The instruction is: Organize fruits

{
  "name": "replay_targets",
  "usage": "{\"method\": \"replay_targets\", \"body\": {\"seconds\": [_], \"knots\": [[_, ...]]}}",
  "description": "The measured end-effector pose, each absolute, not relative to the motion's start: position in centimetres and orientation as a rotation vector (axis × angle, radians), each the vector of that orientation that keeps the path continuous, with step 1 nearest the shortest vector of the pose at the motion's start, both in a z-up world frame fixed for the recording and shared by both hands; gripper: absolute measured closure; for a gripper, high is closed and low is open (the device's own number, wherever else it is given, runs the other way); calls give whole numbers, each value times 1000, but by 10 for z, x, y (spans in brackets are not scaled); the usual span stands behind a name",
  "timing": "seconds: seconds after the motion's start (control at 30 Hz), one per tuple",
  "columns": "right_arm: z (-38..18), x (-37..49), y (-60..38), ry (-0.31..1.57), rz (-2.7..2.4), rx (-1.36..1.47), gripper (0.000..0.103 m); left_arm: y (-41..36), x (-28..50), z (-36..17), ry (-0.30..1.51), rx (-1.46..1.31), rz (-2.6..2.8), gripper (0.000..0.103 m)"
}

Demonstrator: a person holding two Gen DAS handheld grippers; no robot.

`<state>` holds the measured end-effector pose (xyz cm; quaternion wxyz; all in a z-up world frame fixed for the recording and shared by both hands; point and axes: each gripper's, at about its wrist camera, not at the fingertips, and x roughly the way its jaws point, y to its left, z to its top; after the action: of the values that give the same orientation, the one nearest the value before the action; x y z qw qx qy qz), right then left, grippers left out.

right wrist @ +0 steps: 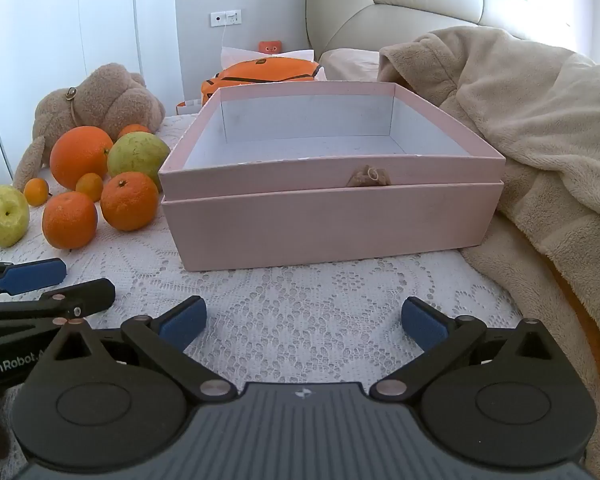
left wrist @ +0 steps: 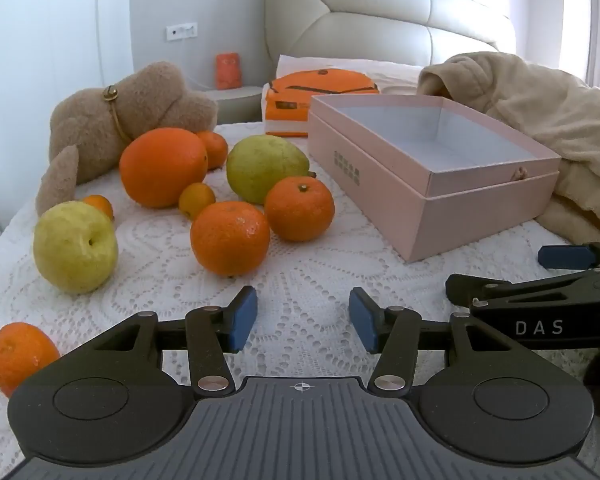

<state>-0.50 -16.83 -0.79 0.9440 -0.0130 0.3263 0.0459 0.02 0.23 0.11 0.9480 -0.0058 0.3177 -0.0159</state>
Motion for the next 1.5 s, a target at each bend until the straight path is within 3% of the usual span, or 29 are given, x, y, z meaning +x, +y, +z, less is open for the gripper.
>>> {"method": "replay_targets", "body": {"seconds": [1.5], "knots": [[-8,-5,-168,666,94,-27,0,1,0,1,645,1,-28,46]]}}
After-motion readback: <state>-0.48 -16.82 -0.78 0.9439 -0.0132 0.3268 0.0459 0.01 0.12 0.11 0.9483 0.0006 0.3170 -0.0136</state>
